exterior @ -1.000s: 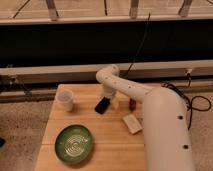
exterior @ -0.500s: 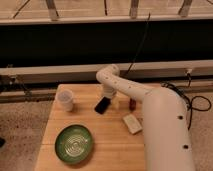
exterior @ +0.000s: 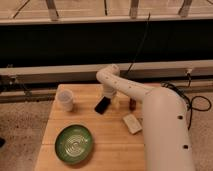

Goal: Place the eraser on the white sponge

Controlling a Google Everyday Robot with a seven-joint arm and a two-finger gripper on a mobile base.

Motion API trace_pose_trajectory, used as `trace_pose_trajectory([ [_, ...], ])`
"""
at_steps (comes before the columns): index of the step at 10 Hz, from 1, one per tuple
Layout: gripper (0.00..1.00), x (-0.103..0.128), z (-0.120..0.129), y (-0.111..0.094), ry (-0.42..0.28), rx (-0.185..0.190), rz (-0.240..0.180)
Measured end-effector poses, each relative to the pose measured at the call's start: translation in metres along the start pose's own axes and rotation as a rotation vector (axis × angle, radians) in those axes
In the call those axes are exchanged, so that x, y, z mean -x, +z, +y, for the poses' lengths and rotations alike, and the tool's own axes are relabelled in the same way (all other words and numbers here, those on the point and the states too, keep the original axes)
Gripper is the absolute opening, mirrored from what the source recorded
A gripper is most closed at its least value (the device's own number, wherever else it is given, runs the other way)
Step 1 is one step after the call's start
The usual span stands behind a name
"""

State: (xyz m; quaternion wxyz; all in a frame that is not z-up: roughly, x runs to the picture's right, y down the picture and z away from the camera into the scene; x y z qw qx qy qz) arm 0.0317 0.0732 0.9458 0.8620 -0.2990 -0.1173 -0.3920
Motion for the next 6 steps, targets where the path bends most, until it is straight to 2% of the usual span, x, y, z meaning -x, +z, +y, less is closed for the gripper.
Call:
trace_pose_trajectory([
  [6, 0.80, -0.0022, 0.0007, 0.0007, -0.003, 0.003, 0.002],
])
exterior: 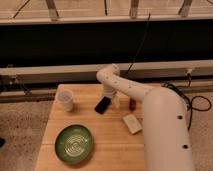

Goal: Place the eraser on the white sponge

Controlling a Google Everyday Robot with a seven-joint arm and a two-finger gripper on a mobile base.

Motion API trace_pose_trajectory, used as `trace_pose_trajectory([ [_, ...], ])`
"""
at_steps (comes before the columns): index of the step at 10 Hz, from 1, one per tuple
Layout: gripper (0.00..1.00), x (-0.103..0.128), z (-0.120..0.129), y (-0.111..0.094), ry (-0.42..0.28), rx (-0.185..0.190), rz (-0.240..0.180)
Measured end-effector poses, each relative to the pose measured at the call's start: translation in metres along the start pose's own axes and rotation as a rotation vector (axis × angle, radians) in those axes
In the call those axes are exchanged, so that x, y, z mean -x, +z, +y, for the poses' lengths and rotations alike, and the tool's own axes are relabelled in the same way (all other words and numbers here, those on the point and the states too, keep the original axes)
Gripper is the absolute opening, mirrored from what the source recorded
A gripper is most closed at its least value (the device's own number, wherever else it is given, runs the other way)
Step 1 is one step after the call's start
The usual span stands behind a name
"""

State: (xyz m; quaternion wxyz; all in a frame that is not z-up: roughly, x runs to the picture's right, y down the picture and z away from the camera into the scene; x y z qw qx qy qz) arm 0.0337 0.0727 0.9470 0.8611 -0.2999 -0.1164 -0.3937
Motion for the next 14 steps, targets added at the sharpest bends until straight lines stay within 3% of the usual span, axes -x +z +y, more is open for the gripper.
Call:
trace_pose_trajectory([
  [8, 0.80, -0.0017, -0.0012, 0.0030, -0.005, 0.002, 0.002],
  [12, 0.69, -0.0026, -0.0010, 0.0024, -0.005, 0.003, 0.004],
  [14, 0.78, -0.0031, -0.0010, 0.0025, -0.005, 0.003, 0.005],
])
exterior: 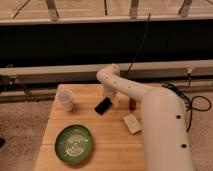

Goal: Place the eraser on the white sponge

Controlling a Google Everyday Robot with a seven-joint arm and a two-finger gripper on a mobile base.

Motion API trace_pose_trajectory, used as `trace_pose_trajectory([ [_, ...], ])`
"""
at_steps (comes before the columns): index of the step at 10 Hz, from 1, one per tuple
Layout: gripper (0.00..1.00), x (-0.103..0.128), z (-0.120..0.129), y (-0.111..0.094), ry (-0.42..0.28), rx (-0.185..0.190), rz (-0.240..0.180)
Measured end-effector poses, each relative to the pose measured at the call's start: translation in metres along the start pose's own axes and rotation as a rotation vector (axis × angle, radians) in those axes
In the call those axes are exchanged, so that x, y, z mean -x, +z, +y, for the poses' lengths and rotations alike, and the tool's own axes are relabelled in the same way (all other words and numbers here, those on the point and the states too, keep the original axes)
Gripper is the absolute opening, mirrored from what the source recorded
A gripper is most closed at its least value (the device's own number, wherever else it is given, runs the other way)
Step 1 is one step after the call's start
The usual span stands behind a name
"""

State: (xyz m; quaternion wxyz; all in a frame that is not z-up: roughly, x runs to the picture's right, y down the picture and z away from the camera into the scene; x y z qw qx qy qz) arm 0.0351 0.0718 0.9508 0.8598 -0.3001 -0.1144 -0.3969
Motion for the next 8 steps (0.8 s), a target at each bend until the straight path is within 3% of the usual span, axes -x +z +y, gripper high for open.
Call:
trace_pose_trajectory([
  [1, 0.77, -0.0003, 0.0004, 0.0000, 0.001, 0.000, 0.000],
  [4, 0.48, -0.0023, 0.0025, 0.0012, 0.002, -0.001, 0.000],
  [8, 0.19, -0.0042, 0.0045, 0.0016, 0.004, -0.002, -0.001],
])
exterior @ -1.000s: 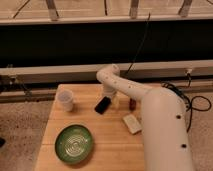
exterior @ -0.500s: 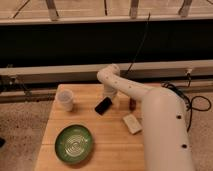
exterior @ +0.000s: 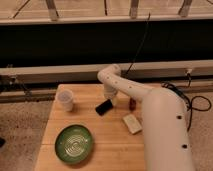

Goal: Place the eraser on the white sponge

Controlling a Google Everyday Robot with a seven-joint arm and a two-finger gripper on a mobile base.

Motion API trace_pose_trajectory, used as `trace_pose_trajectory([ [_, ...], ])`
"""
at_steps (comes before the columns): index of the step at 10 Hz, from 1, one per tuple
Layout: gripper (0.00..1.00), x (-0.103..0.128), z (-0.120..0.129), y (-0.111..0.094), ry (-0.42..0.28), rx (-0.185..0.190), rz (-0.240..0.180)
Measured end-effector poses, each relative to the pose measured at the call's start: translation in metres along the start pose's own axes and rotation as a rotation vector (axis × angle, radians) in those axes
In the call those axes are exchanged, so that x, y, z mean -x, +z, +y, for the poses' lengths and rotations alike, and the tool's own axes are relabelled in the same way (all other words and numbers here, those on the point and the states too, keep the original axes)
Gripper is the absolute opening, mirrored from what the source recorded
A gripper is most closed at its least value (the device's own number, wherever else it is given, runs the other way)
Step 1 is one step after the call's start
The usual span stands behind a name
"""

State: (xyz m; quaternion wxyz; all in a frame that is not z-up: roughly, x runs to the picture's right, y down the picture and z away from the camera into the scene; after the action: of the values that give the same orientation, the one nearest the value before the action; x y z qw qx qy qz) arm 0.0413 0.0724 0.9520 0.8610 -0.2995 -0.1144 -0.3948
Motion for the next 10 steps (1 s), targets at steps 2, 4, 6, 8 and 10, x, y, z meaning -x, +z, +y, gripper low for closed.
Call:
trace_pose_trajectory([
  [2, 0.02, -0.009, 0.012, -0.011, 0.018, -0.007, -0.002],
  [4, 0.00, -0.019, 0.026, -0.029, 0.034, -0.011, -0.007],
  [6, 0.00, -0.022, 0.031, -0.032, 0.039, -0.017, -0.012],
  [8, 0.00, -0.031, 0.052, -0.045, 0.060, -0.027, -0.022],
  [10, 0.00, -0.032, 0.058, -0.052, 0.068, -0.037, -0.030],
])
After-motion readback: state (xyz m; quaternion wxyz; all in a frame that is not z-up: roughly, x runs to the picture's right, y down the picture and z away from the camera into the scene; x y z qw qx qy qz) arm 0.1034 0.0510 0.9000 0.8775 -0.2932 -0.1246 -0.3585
